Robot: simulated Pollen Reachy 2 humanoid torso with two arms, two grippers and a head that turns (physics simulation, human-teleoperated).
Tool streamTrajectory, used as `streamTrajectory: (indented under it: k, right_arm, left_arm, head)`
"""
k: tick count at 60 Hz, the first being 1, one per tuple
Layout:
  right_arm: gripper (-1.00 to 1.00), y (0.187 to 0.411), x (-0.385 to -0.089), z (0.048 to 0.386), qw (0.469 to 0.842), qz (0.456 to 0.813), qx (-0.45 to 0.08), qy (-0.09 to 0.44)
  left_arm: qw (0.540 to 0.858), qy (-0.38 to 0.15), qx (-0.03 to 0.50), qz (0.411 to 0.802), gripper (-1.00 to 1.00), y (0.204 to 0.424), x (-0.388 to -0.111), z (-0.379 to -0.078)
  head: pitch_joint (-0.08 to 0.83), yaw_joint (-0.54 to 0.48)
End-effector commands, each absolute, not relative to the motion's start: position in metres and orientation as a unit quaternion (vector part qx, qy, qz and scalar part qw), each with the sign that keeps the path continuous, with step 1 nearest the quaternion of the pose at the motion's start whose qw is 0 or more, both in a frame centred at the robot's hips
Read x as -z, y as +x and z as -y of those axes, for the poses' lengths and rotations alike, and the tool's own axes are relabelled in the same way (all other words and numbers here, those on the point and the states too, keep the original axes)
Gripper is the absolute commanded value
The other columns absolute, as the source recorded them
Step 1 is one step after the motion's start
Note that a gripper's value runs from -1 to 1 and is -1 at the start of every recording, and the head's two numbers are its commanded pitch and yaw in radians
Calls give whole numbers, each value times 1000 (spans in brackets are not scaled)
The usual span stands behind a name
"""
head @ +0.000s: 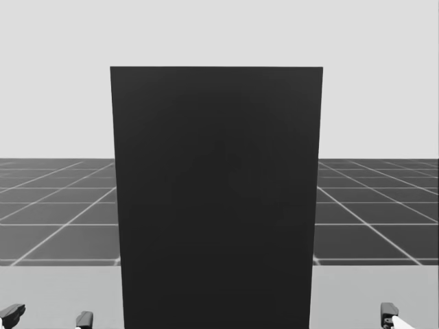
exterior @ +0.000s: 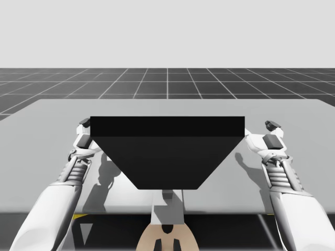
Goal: Reach around the screen and pick up the object behind it.
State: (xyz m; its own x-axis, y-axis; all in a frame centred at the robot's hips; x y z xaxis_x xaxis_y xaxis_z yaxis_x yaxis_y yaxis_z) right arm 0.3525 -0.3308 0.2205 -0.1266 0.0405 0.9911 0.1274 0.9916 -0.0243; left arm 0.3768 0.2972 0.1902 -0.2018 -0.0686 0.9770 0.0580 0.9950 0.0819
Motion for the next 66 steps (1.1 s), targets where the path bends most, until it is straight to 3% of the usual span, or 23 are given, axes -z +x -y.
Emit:
streamTrajectory:
  k: [1,9,10,14,15,24,30,32,36,38,40,51,63,66]
  right_arm:
    - [-1000,349,-220,329,659,750,26,-53]
    - [-1000,348,-221,327,657,754,-7,-22]
    - [-1000,346,-222,327,663,747,-33,14]
    - [-1000,342,-223,325,657,750,-57,51]
    - [-1000,339,-225,325,651,751,-80,76]
    - [-1000,325,-234,318,614,761,-108,177]
    - [-1000,315,-237,314,581,760,-168,239]
    - [-1000,312,-235,311,565,748,-191,290]
    - [-1000,311,-230,305,546,759,-190,299]
    - [-1000,306,-229,304,579,724,-204,314]
    - [-1000,302,-229,302,586,706,-214,334]
    - [-1000,295,-227,297,573,682,-267,367]
    - [-1000,288,-226,297,604,626,-290,400]
    - [-1000,288,-226,297,606,627,-291,394]
  left_arm:
    - [633,3,51,773,-1000,377,-190,-297]
    - [640,-13,63,766,-1000,377,-190,-300]
    - [640,-33,76,764,-1000,376,-190,-302]
    - [647,-71,100,753,-1000,374,-191,-304]
    - [648,-80,108,750,-1000,372,-191,-306]
    - [646,-162,179,724,-1000,360,-195,-311]
    - [632,-203,227,713,-1000,352,-197,-314]
    - [630,-224,250,700,-1000,348,-197,-315]
    - [626,-231,273,693,-1000,345,-196,-316]
    - [624,-241,291,684,-1000,342,-195,-315]
    - [621,-247,301,680,-1000,340,-195,-314]
    - [602,-275,360,658,-1000,328,-198,-310]
    - [599,-289,386,640,-1000,324,-197,-309]
    - [598,-290,389,638,-1000,324,-196,-310]
  head:
    - [-7,-9]
    - [-7,-9]
    - [-7,-10]
    - [-7,-10]
    - [-6,-10]
    - [0,-11]
    - [2,-11]
    - [4,-11]
    - [6,-12]
    - [8,-13]
    - [10,-13]
    - [15,-16]
    - [25,-20]
    - [27,-20]
